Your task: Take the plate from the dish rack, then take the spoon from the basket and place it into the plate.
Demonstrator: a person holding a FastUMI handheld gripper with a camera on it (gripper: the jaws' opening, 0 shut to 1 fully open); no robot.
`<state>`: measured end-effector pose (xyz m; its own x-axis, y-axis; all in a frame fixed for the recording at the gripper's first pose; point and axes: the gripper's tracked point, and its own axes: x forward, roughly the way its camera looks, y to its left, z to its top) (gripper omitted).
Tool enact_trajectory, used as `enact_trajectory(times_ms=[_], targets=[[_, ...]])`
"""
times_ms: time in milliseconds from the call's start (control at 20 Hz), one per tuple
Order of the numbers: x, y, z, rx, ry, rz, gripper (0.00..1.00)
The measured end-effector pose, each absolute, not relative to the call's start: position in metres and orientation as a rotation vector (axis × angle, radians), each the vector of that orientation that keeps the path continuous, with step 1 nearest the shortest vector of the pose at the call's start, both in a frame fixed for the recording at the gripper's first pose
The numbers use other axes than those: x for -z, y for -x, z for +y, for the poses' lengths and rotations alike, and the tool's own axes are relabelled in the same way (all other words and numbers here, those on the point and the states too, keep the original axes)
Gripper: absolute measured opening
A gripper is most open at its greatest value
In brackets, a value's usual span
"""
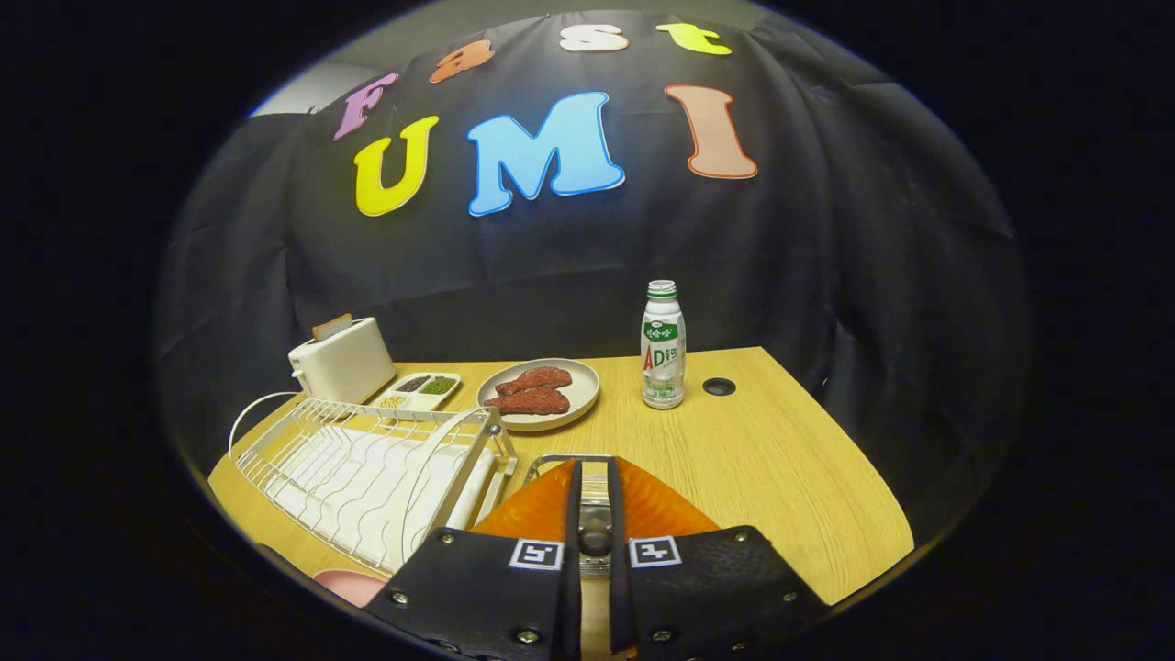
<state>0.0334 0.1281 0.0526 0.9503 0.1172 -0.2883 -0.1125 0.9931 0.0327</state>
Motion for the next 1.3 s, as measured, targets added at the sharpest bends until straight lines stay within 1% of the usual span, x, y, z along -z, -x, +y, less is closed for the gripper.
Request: enact_trajectory(times_ms=[400, 750, 1050, 1300], targets=[[-0.086, -0.039, 0.139, -0.160, 0.048, 0.328, 0.12], [-0.148, -0.037, 0.153, -0.177, 0.117, 0.261, 0.12], [-0.196, 0.000, 0.165, -0.208, 0.084, 0.217, 0.12], [-0.188, 0.043, 0.185, -0.282, 0.075, 0.254, 0.12]])
